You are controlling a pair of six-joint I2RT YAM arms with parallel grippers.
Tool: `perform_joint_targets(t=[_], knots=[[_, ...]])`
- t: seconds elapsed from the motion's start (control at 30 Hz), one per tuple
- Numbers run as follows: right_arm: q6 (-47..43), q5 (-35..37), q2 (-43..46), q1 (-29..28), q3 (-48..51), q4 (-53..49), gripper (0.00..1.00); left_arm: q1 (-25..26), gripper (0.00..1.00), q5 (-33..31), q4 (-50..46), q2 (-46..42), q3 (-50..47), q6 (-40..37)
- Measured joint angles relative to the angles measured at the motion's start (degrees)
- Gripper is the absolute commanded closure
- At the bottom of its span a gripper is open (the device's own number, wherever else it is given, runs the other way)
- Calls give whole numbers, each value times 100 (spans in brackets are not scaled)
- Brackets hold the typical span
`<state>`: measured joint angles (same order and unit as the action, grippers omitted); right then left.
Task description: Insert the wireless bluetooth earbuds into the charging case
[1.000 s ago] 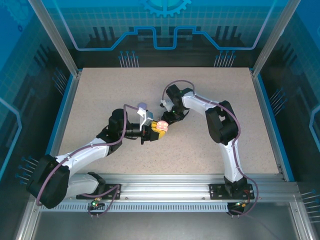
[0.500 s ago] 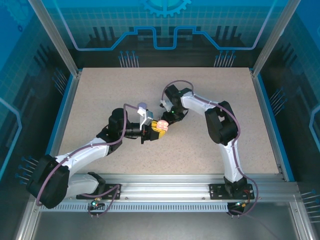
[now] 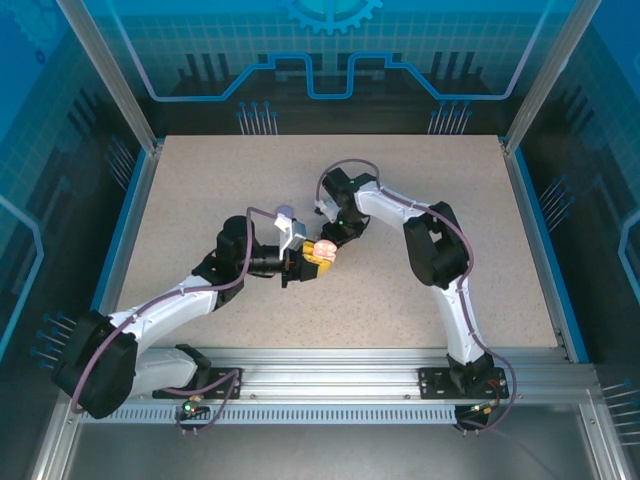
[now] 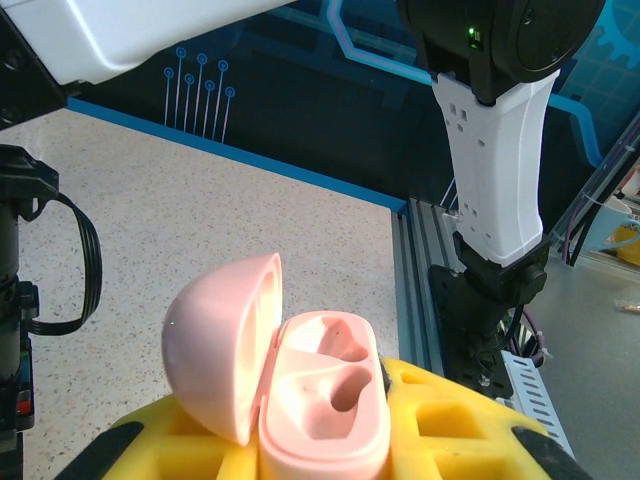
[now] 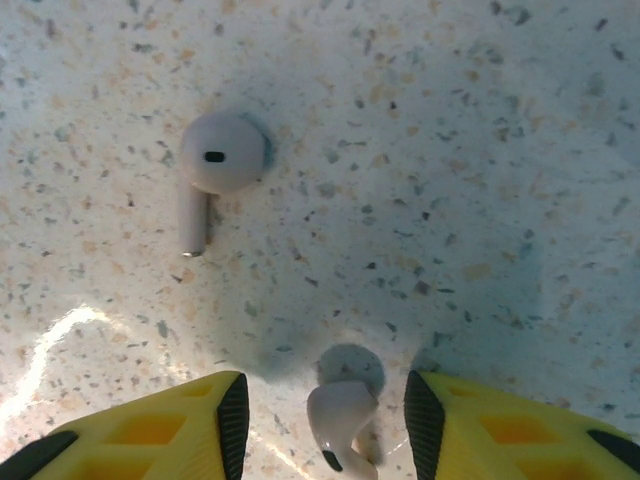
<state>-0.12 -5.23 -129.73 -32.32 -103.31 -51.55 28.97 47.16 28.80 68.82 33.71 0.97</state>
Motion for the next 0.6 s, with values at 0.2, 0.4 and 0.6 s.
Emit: perform_joint_targets(t=[0.2, 0.4, 0.6], knots=[[-87, 249, -81, -81, -122, -116, 61, 0, 89, 0, -7, 0, 0, -2], [-125, 496, -96, -131, -140, -136, 67, 0, 89, 0, -7, 0, 0, -2], [-136, 675, -101, -151, -144, -133, 74, 0, 89, 0, -7, 0, 0, -2]])
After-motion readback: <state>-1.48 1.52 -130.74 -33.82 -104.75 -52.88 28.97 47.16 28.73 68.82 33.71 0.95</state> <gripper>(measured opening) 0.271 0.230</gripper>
